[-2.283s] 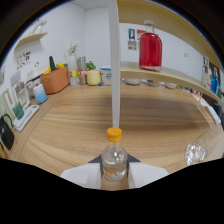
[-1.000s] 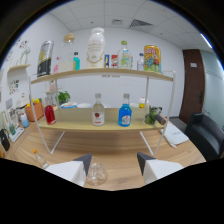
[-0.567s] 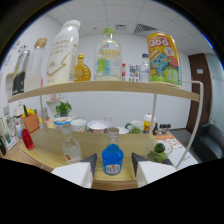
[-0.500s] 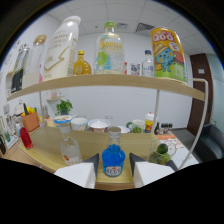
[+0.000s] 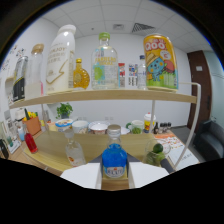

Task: Make me a cup of Mount Fuji.

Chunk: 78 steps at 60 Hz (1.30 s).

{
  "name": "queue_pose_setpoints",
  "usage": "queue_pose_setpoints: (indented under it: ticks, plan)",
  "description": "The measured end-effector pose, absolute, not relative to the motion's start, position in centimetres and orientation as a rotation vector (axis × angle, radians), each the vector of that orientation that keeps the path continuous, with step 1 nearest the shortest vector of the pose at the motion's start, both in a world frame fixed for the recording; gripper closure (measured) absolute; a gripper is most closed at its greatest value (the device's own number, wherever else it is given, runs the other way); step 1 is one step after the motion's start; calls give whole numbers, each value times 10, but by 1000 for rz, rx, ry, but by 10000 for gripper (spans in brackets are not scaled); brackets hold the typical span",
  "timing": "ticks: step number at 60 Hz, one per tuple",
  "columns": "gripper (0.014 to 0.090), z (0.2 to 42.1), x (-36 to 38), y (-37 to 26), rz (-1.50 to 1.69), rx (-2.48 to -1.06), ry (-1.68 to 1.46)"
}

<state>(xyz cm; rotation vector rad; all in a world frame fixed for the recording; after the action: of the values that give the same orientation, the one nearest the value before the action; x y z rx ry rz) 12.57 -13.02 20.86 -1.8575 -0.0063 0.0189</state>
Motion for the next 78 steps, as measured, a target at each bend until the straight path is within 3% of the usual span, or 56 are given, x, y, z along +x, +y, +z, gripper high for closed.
queue_pose_setpoints:
  ticks: [9, 29, 43, 53, 78]
  plan:
    - [690, 208, 131, -171, 7, -1853, 16]
    - [690, 118, 126, -229, -26, -1960, 20]
    - [692, 113, 135, -224, -357, -1939, -294]
    - [693, 117, 135, -211, -685, -1828, -687]
    - [691, 120, 107, -194, -1249, -1341, -1439]
